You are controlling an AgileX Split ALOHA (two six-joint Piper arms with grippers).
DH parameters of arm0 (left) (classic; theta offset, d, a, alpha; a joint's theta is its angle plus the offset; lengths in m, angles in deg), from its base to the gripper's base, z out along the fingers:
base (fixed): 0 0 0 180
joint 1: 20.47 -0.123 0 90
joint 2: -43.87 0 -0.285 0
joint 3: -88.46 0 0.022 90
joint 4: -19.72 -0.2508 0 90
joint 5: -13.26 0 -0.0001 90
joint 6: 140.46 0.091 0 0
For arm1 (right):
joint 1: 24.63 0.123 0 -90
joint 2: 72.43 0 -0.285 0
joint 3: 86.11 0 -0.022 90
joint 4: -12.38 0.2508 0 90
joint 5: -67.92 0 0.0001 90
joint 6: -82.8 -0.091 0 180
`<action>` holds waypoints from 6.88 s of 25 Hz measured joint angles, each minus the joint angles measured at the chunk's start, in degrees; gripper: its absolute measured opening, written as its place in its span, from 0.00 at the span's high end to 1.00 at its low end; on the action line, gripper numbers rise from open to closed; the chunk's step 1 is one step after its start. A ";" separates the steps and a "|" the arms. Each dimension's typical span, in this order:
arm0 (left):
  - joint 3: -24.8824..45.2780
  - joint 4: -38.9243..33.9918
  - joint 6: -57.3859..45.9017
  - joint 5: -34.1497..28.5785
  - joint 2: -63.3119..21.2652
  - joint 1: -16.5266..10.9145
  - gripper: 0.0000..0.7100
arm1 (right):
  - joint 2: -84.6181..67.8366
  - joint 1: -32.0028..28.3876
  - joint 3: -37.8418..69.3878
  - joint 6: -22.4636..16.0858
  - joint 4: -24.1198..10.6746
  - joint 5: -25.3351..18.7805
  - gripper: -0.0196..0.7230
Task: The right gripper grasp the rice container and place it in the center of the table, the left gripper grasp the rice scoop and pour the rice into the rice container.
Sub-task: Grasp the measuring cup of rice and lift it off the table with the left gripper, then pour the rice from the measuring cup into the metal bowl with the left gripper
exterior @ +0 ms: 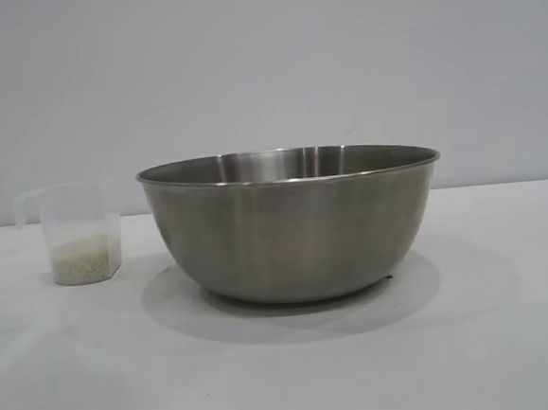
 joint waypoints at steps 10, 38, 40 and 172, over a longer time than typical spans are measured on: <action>-6.42 -2.31 0.00 2.62 17.75 0.00 0.62 | 0.00 0.00 0.00 0.00 0.00 0.00 0.26; -21.18 1.84 2.21 2.76 28.94 0.00 0.62 | 0.00 0.00 0.00 0.00 0.00 0.00 0.26; -21.82 1.97 2.23 2.76 29.56 0.00 0.62 | 0.00 0.00 0.00 0.00 0.00 0.00 0.26; -45.46 -25.56 80.87 2.77 21.93 5.83 1.00 | 0.00 0.00 0.00 0.00 0.00 0.00 0.26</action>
